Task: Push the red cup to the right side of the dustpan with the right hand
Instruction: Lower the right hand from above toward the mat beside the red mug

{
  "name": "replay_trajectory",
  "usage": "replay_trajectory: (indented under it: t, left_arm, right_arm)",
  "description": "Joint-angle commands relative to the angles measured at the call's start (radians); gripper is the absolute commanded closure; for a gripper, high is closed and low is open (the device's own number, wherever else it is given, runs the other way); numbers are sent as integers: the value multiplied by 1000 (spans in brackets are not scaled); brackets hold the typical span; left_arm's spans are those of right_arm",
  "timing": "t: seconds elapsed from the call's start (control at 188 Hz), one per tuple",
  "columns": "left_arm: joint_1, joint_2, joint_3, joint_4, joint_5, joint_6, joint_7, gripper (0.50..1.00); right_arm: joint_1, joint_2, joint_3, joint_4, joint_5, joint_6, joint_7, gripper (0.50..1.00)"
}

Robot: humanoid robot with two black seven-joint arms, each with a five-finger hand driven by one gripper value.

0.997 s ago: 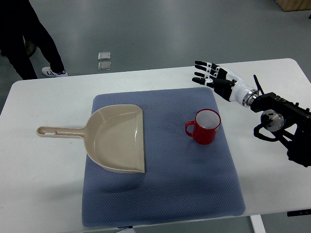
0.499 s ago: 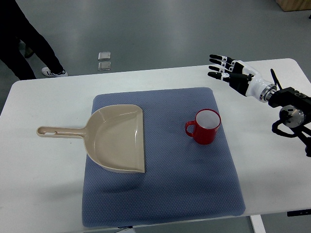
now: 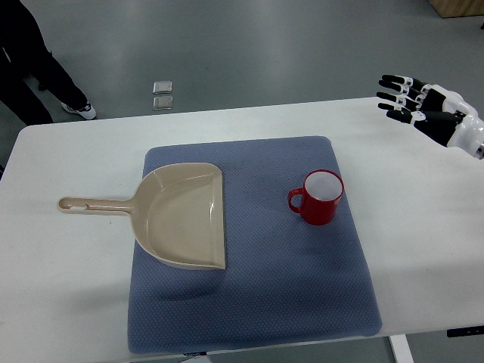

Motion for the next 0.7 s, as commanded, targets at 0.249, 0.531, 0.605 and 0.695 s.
replay_trajectory:
  t: [0.249,0.531,0.605,0.695]
  left_arm:
    - [0,0,-1,-1,0,0,0,500]
    - [0,0,0,-1,0,0,0,500]
    - [0,0,0,-1,0,0,0,500]
    - [0,0,-1,-1,0,0,0,500]
  right_arm:
    - [-110,26,6,-5,-81,2,168,566]
    - [-153,77,-3,3,-86,-22,191,566]
    - [-156,89,-3,3,-86,-22,191,566]
    - [-157,101,-3,5,-87,-23,191,566]
